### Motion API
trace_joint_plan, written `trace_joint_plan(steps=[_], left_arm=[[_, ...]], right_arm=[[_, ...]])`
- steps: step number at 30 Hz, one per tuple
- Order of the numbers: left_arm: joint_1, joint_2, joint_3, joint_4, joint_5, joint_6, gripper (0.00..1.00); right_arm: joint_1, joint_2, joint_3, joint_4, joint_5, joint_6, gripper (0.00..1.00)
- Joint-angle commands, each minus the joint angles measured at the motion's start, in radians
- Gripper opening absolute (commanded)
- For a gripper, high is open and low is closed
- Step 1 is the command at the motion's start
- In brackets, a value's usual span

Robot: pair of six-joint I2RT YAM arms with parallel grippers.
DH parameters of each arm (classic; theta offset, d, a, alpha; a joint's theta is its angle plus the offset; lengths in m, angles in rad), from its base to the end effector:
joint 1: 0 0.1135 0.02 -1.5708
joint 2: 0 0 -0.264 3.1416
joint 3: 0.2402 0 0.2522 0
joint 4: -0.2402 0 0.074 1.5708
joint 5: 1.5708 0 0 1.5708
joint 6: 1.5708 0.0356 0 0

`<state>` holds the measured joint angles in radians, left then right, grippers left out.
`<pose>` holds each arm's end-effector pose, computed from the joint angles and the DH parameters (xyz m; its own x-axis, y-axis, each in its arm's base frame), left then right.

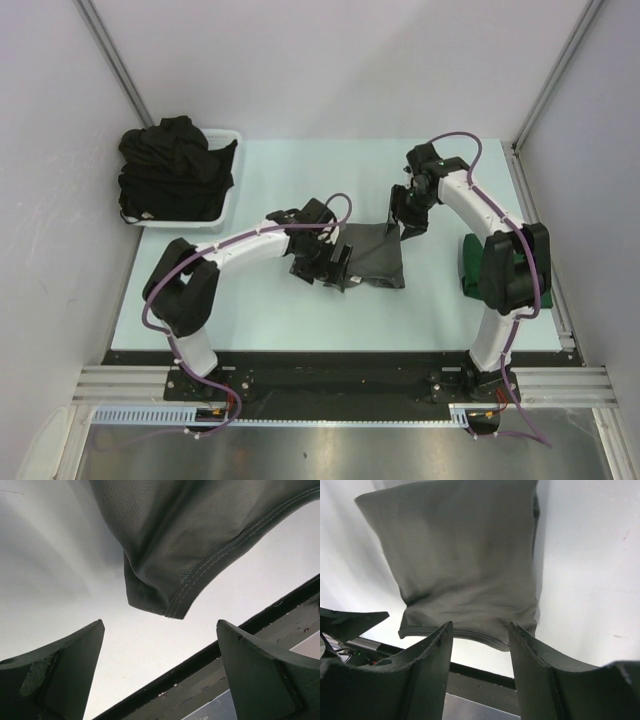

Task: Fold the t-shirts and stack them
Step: Smooth out wrinkles on the folded tshirt

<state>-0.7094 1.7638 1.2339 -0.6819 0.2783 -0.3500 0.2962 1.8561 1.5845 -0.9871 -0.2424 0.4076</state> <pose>0.2595 -0.2356 0.1992 -0.9072 0.3443 -0.2418 0.4136 0.8354 -0.3621 0.3607 0.1190 0.2556 -0.9759 0.1045 -0.1913 0.0360 0.9428 0.3314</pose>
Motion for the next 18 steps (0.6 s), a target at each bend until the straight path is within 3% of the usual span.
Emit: trace_joint_plan(steps=[1, 3, 7, 11, 14, 18], left_arm=[[-0.004, -0.092, 0.030, 0.036, -0.027, 0.011, 0.99], [-0.005, -0.084, 0.070, 0.045, -0.034, 0.006, 1.00], [0.001, -0.108, 0.073, 0.163, 0.048, -0.030, 1.00], [0.025, -0.205, -0.037, 0.424, 0.211, -0.179, 0.99], [0.050, -0.193, -0.068, 0.563, 0.356, -0.260, 1.00], [0.050, -0.208, 0.005, 0.587, 0.320, -0.276, 1.00]], right_arm=[[0.026, -0.074, 0.046, 0.042, -0.035, -0.004, 0.50], [0.034, -0.074, 0.036, 0.039, -0.034, -0.006, 0.48], [0.037, -0.101, 0.009, 0.047, -0.014, -0.016, 0.34], [0.021, -0.139, 0.009, 0.054, 0.028, -0.036, 0.33], [-0.006, -0.158, 0.012, 0.054, 0.037, -0.052, 0.34], [-0.029, -0.182, 0.031, 0.061, 0.075, -0.070, 0.34]])
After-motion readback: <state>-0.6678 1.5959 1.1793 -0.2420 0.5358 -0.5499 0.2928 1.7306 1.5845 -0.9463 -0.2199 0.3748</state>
